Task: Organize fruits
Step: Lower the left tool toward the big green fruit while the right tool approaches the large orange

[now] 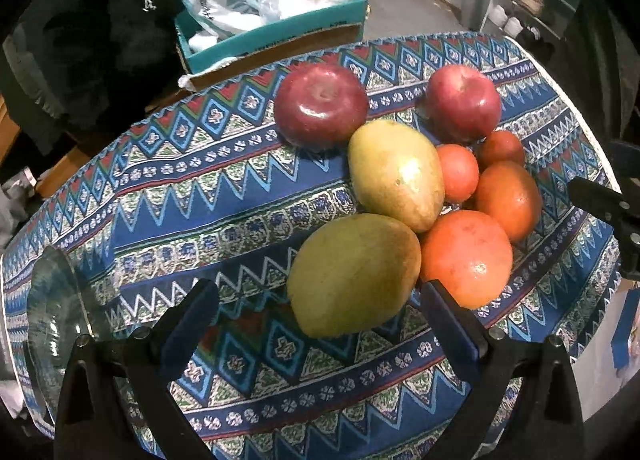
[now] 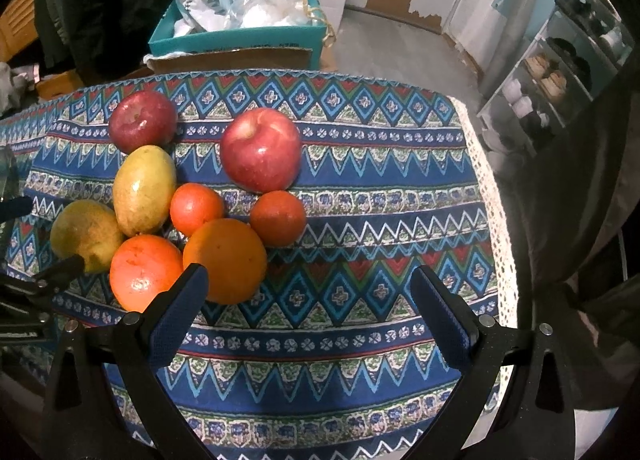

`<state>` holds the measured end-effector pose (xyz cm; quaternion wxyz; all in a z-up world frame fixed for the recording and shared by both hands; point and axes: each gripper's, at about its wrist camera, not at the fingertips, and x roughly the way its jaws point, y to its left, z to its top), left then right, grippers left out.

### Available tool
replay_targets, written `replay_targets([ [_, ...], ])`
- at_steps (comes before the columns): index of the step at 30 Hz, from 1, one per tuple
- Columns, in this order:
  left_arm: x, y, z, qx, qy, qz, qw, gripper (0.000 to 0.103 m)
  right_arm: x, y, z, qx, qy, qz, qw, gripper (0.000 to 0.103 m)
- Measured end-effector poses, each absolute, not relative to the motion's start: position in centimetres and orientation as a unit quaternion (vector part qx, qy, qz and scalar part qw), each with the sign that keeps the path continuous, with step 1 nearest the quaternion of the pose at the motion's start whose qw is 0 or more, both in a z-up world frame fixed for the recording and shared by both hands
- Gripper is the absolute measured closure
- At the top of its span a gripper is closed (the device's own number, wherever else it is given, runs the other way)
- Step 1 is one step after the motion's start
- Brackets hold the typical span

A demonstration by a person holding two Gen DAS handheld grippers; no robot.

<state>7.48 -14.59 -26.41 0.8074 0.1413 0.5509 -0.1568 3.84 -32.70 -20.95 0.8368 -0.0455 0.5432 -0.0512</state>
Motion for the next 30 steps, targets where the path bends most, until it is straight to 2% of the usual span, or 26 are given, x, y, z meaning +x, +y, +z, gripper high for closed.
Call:
replay_targets([
  [12,8.2,-15.4,-28.6,0.122,0.565,-0.188,0.794,0.012,4.4,-32.6,-22.2,-0.042,0.556,-0.044,0.829,0.003],
  [16,8.2,-15.2,-28.7,0.096,0.572,-0.214,0.786,0.026,4.8,-32.1,-22.5,-0.031,0.56,-0.028,0.828,0.003],
  [27,7.7,-14.3,-28.3,0.101,0.567,-0.193,0.795,0.027,6.6,-30.7,-24.6,0.002,0.58,-0.001,0.814,0.003],
  [30,7.9,-13.4,-27.8,0.09,0.564,-0.187,0.799,0.03,7.2,-30.4,-25.3,0.011,0.587,0.001,0.809,0.008],
])
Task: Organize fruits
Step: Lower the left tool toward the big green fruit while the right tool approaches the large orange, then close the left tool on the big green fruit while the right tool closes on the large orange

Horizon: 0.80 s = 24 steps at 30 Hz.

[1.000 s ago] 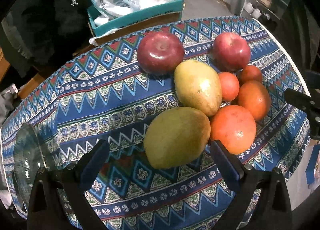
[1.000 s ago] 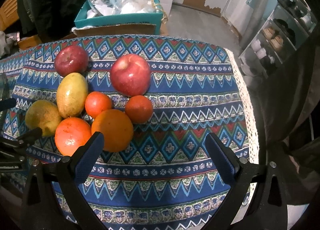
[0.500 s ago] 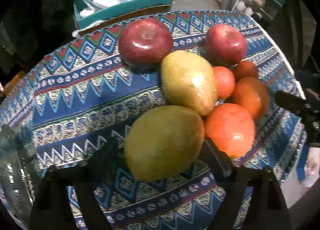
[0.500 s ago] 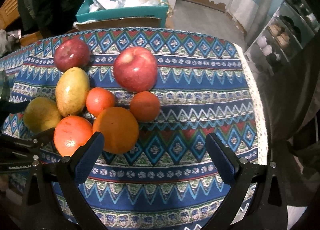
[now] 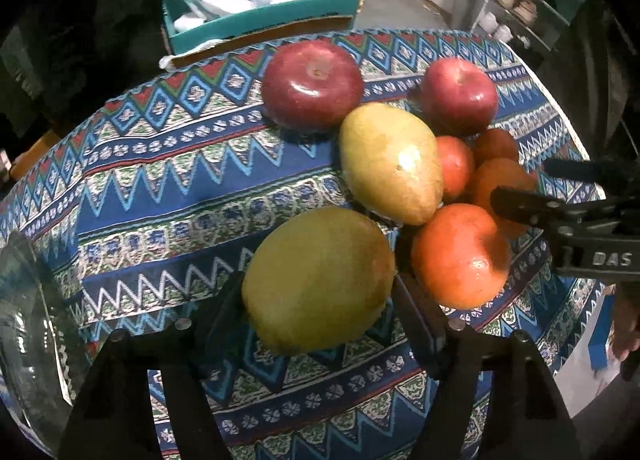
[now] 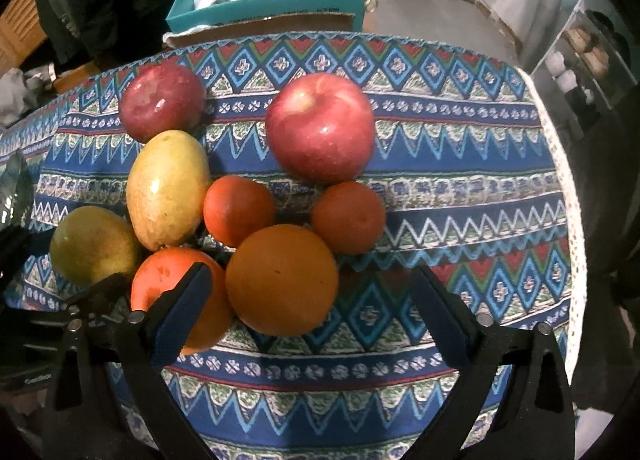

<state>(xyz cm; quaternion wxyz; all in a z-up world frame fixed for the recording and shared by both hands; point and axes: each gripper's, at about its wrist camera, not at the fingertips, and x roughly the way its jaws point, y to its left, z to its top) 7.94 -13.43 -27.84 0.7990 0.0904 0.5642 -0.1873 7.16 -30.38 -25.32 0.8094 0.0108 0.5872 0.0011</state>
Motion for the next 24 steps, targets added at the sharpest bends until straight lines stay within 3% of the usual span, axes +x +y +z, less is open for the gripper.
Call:
replay_targets([
  [4,8.1,-13.0,-27.2,0.091,0.558,-0.18,0.805,0.032,8.0,-30.5,-26.2,0.034,0.594,0.0,0.804,0.009],
  [14,9.2,-12.9,-27.3,0.08,0.557,-0.18,0.807,0.031,7.8,-31.3,-27.1,0.09,0.61,0.016,0.788,0.03],
  [24,10.4,-12.1,-28.3,0.042,0.573,-0.172,0.8,0.026,7.5,-33.1,-27.7,0.154,0.613,0.037,0.774,0.031],
])
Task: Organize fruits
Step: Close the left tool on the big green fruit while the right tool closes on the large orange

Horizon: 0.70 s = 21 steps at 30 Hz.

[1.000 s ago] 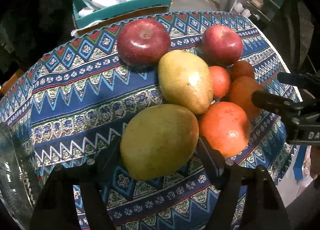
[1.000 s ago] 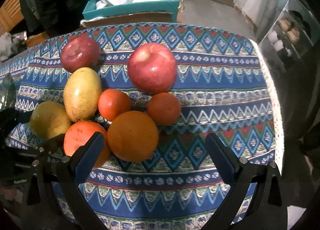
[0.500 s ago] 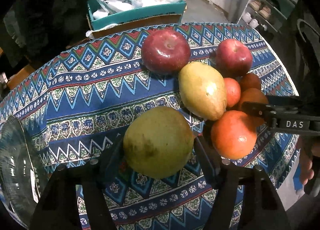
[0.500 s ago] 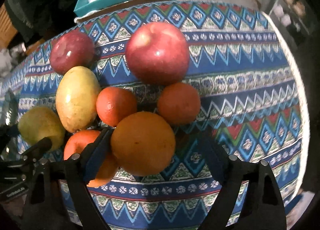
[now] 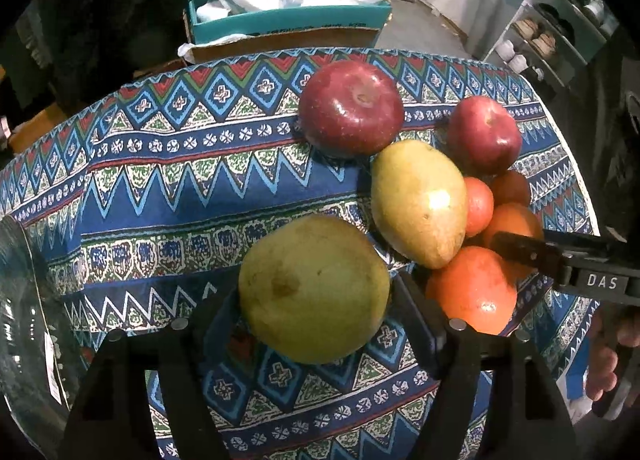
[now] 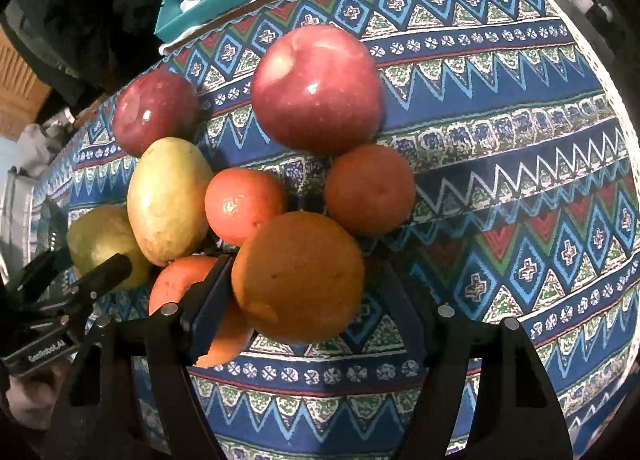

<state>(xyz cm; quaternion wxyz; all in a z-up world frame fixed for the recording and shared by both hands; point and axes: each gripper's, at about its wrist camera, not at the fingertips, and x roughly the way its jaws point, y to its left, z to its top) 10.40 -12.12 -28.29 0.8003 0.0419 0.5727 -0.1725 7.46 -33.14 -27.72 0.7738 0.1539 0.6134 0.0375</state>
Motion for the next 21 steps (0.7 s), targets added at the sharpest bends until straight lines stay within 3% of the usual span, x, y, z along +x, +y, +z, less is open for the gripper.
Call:
replay_targets([
  [2,10.2,-12.4,-28.6,0.053,0.574,-0.168,0.8,0.024,7.5,-33.0,-27.5,0.152,0.612,0.044,0.775,0.039],
  [21,10.3,-12.4,-30.3,0.044,0.59,-0.17,0.788,0.025,6.4,-31.4,-26.1,-0.012,0.597,-0.024,0.802,0.04],
])
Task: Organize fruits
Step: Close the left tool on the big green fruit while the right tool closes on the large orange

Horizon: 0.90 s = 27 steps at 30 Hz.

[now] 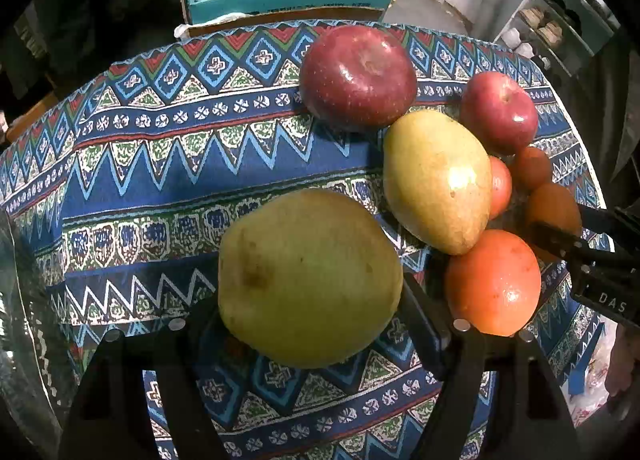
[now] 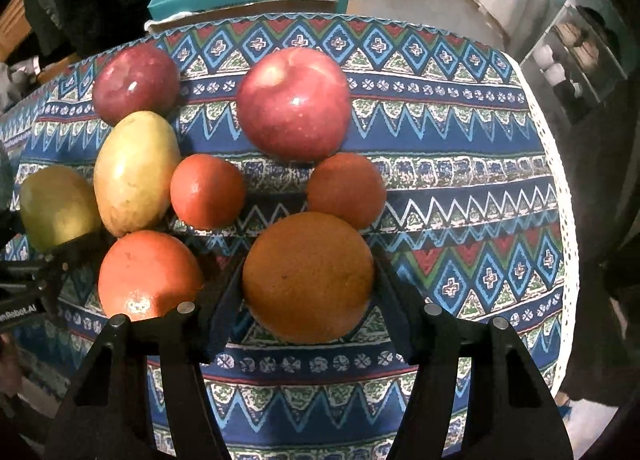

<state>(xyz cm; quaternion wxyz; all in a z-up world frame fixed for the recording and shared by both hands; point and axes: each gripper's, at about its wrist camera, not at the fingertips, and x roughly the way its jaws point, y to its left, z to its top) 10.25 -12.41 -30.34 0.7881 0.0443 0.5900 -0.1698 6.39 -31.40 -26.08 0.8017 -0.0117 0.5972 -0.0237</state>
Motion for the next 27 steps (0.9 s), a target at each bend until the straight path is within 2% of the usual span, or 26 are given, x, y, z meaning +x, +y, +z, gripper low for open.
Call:
replay_targets([
  [11,9.1,-11.9,-28.4,0.044,0.568,-0.163,0.806,0.029,6.0,-30.8,-24.4,-0.045,0.562,-0.04,0.825,0.04],
  [16,8.8,-12.1,-26.4,0.066,0.544,-0.168,0.819,0.035,5.9,-30.6,-23.1,-0.046,0.55,-0.042,0.833,0.04],
  [27,11.0,-13.6,-27.1,0.075,0.541,-0.187,0.816,0.026,5.2,-30.9,-23.9,-0.025,0.563,-0.032,0.825,0.04],
])
